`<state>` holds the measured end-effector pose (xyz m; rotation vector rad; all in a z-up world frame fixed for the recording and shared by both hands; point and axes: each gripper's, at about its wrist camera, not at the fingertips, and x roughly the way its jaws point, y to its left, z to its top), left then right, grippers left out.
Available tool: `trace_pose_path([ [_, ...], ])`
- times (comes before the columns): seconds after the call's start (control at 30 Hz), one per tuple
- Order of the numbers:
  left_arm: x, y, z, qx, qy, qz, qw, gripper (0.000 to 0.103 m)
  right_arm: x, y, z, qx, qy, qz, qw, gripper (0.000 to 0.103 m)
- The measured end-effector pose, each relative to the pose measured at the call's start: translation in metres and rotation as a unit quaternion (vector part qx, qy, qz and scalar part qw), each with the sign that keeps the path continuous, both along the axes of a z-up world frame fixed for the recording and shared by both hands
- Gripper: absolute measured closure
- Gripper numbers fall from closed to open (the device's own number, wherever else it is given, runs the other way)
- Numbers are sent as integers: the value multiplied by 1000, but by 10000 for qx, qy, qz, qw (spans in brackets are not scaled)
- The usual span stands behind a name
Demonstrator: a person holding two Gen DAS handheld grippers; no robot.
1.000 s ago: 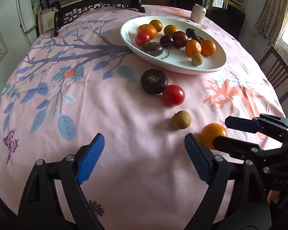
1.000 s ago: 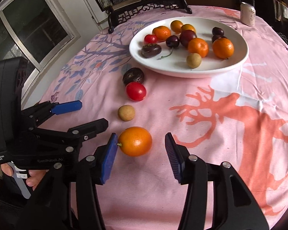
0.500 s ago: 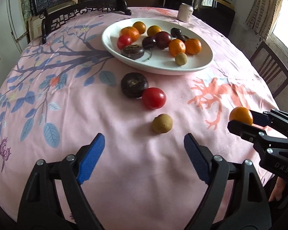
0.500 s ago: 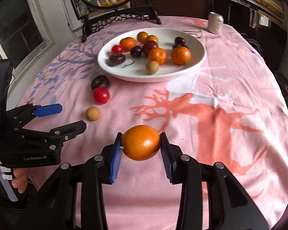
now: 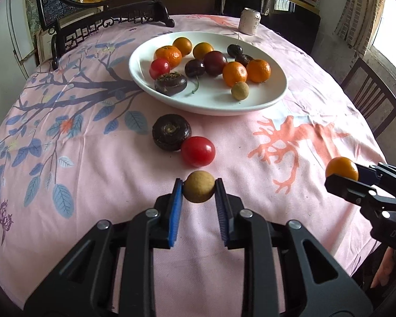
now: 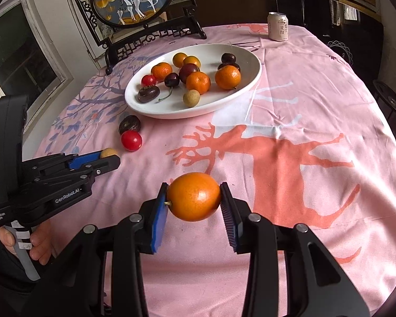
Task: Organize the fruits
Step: 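Carry the orange with the right tool while the left tool carries the kiwi, release both on plate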
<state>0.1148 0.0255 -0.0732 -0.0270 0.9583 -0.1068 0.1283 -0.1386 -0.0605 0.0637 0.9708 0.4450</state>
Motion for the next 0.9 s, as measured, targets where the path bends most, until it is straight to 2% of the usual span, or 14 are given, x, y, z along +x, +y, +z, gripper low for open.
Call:
trace_pose_path([
  [0.27, -9, 7, 27, -128, -204, -52, 9997, 78, 7, 5, 0, 17, 4, 24, 10000, 64],
  [0.43, 9, 9, 44, 56, -304, -62, 9995, 78, 22, 8, 9, 22, -72, 67, 9999, 64],
  [0.53, 39, 13, 53, 45, -263, -1, 9996, 78, 42, 14, 21, -72, -253, 108, 9996, 64],
  [0.67, 99, 17, 59, -122, -66, 18, 9999, 78, 89, 28, 32, -198, -345, 177, 9991, 64],
  [0.77, 150, 13, 58, 14, 40, 88, 10000, 78, 131, 41, 31, -399, -355, 116, 9985, 64],
  [0.9, 202, 9, 43, 106, 284, 256, 9992, 78, 177, 53, 20, -543, -375, 117, 9978, 64],
])
